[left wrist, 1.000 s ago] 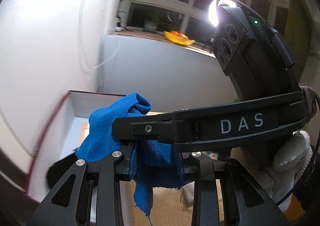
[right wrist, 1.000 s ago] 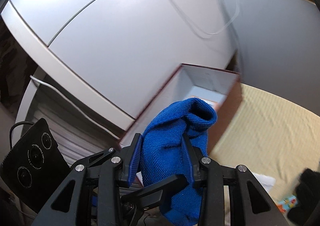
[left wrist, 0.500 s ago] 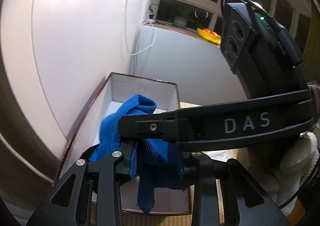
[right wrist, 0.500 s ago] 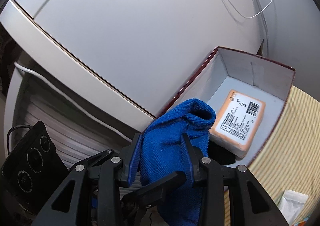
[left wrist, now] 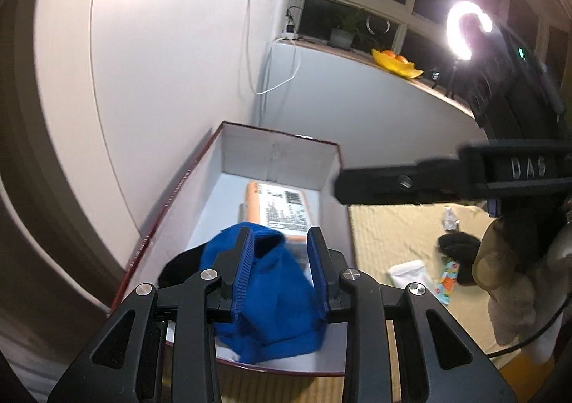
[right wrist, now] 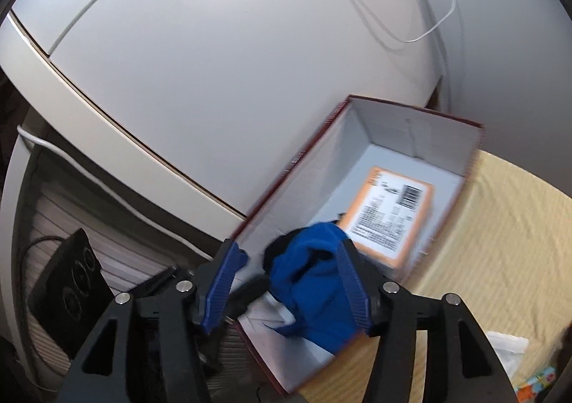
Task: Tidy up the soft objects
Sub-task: 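Carry the towel into the shoebox and open the right tool, then move the right tool back down onto the black glove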
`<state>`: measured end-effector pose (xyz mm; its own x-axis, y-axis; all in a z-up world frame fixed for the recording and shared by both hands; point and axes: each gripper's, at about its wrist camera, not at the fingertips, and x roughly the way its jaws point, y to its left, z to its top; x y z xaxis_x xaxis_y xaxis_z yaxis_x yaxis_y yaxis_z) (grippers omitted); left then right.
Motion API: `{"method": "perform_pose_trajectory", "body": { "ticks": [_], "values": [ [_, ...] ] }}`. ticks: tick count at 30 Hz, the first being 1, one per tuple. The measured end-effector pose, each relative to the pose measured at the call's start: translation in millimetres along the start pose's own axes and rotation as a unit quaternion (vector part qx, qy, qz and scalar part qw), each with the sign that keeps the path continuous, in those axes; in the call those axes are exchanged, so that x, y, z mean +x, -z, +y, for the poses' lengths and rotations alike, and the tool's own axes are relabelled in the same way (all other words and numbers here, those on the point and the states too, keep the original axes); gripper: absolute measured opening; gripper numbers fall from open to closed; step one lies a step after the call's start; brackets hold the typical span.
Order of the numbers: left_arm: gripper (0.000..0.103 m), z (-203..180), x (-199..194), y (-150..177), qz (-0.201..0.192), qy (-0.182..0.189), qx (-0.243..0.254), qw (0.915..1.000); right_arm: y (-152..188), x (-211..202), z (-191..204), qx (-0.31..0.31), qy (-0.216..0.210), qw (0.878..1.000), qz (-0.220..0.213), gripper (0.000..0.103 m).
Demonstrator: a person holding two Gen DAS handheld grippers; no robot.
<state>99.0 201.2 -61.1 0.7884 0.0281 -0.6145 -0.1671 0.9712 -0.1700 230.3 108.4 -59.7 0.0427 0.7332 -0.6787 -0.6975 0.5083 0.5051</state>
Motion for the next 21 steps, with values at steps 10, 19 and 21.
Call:
{"method": "perform_pose_trajectory", "body": {
  "ticks": [10, 19, 21],
  "values": [
    [0.031, -56.9, -10.8, 16.1, 0.008, 0.081, 0.03, 0.9963, 60.5, -104.6, -55.3, 0.027, 0.065, 0.996, -0.048, 0.058],
    [0.031, -116.8, -5.2, 38.3, 0.035, 0.146, 0.061, 0.9868, 141.8, -223.4, -115.1, 0.115, 0.102, 0.978, -0.145, 0.058],
    [0.035, -128.1, -1.6, 42.5, 0.042, 0.155, 0.067, 0.9847, 165.2, -252.2, -125.8, 0.119, 0.125, 0.969, -0.176, 0.06]
  ]
}}
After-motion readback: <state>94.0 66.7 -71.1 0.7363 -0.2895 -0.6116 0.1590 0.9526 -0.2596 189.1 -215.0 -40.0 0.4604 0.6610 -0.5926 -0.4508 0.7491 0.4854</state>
